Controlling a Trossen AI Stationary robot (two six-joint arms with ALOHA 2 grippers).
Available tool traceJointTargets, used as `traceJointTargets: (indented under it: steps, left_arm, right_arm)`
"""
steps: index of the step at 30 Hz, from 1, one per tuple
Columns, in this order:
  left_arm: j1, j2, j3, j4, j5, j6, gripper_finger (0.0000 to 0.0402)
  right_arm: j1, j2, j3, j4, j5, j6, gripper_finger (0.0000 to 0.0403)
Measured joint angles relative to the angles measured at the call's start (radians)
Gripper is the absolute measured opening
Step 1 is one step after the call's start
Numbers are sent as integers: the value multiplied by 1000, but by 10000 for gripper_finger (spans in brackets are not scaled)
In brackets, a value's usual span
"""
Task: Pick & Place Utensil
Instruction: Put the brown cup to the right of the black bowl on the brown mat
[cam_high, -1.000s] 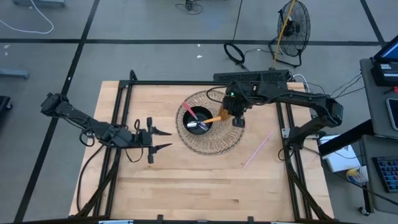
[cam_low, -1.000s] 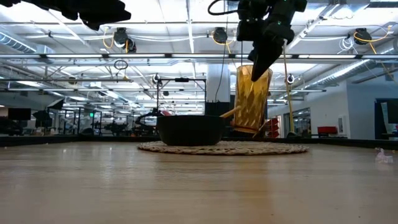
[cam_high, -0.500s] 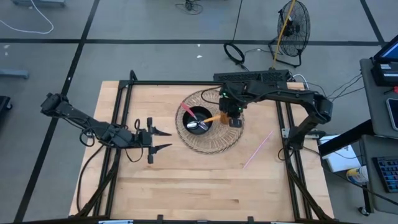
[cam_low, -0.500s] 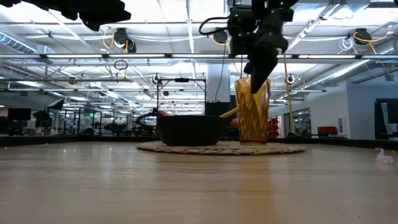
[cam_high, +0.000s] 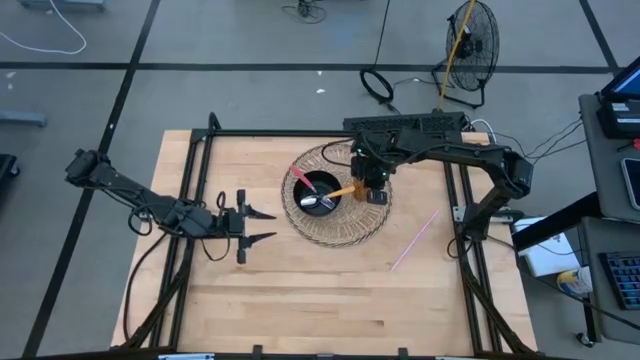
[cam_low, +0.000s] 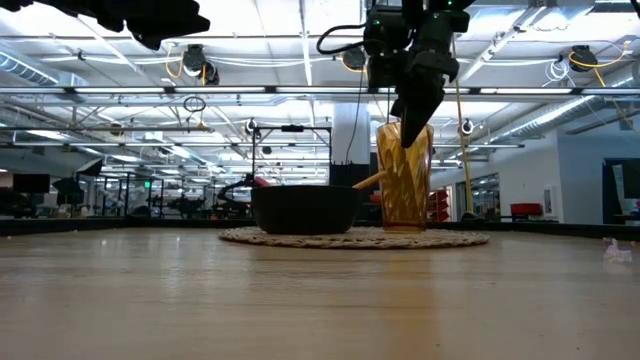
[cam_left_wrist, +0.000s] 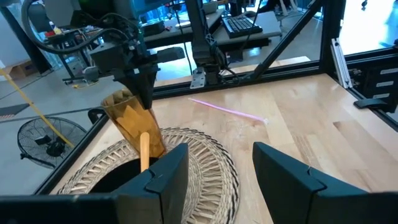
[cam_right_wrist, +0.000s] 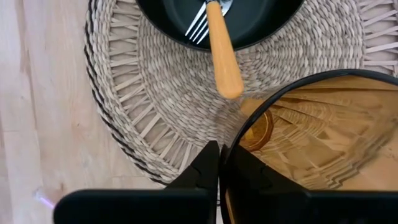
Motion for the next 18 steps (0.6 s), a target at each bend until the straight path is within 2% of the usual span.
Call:
traceJointTargets:
  steps: [8, 18]
  left_arm:
    - [0, 0, 0, 0, 1, -3, 186]
    - [0, 0, 0, -5, 8, -5, 186]
  right_arm:
    - [1, 0, 0, 1, 1, 16, 20]
    - [5, 0, 0, -3, 27, 17, 10]
